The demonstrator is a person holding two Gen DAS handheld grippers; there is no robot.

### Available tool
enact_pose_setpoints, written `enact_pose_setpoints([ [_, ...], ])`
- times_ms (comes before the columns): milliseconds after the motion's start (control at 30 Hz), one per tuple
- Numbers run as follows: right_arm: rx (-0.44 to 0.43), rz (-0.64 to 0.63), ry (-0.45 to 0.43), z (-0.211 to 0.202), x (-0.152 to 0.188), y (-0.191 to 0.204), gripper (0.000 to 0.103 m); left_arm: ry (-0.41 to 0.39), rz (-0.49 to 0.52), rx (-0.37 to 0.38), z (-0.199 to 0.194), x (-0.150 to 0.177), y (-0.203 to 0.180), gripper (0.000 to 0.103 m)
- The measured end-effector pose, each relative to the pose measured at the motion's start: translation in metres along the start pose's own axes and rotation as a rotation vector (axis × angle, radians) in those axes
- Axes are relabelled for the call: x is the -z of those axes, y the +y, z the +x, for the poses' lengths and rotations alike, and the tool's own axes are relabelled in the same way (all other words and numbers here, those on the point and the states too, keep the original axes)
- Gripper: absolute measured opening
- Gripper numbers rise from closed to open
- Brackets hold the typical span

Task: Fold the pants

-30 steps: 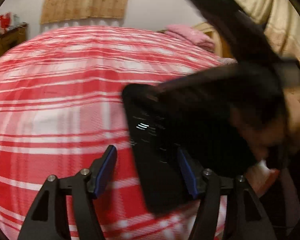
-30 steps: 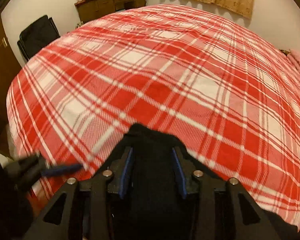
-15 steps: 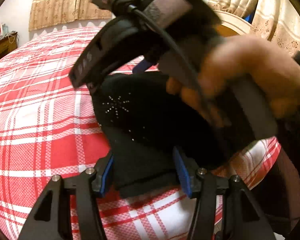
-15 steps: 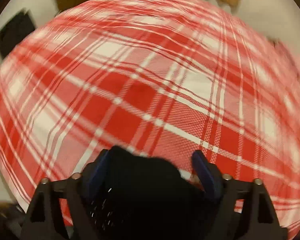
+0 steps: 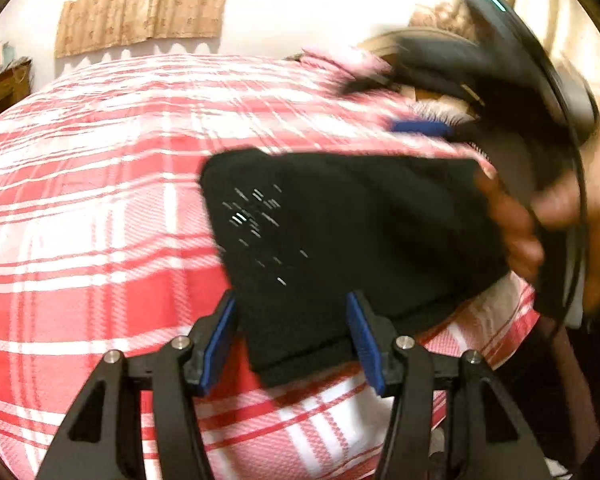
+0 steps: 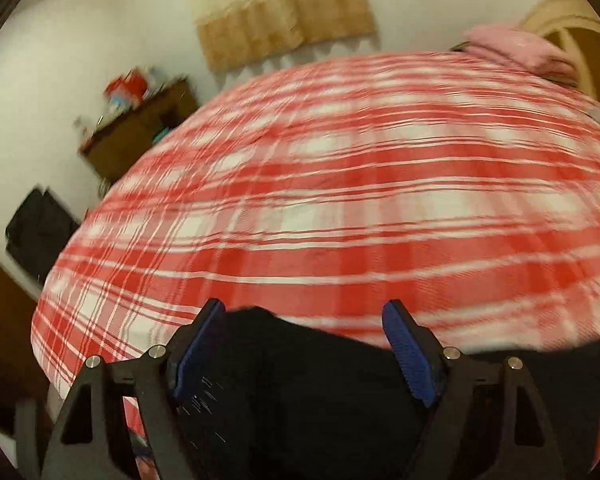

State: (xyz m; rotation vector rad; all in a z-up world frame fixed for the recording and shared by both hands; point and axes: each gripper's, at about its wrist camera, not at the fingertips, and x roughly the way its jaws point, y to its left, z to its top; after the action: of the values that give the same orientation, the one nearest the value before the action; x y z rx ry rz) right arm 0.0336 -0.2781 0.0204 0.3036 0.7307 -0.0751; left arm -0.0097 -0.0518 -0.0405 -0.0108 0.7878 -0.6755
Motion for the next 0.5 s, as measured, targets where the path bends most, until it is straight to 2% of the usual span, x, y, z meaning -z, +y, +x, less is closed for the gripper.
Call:
enact_pose_setpoints([
  [67,0.086,0.052,-0.085,-0.032,0.004,-0.037,0.082,-0.042,-0.017,-0.017,-0.009,-0.011,0.012,0.064],
  [133,0.160,0.093,-0.119,-0.053,0.010,-0.065,0.082,-0.071,-0.025,-0.036,-0.012,-0.018,0.019,0.069],
  [200,0.254,0.145,-0.098,-0.065,0.021,-0.099,0.082,-0.077,-0.025,-0.058,-0.010,-0.027,0.023,0.069],
  [267,0.259,0.199,-0.064,-0.069,0.038,-0.120,0.082,-0.071,-0.031,-0.064,-0.003,-0.034,0.026,0.069],
  [367,0.225,0.202,-0.028,-0.068,0.064,-0.119,0.082,-0.021,-0.064,-0.077,0.017,-0.040,0.029,0.069],
  [500,0.289,0.070,-0.031,-0.072,0.086,-0.084,0.082,0.037,-0.093,-0.080,0.026,-0.031,0.019,0.069],
])
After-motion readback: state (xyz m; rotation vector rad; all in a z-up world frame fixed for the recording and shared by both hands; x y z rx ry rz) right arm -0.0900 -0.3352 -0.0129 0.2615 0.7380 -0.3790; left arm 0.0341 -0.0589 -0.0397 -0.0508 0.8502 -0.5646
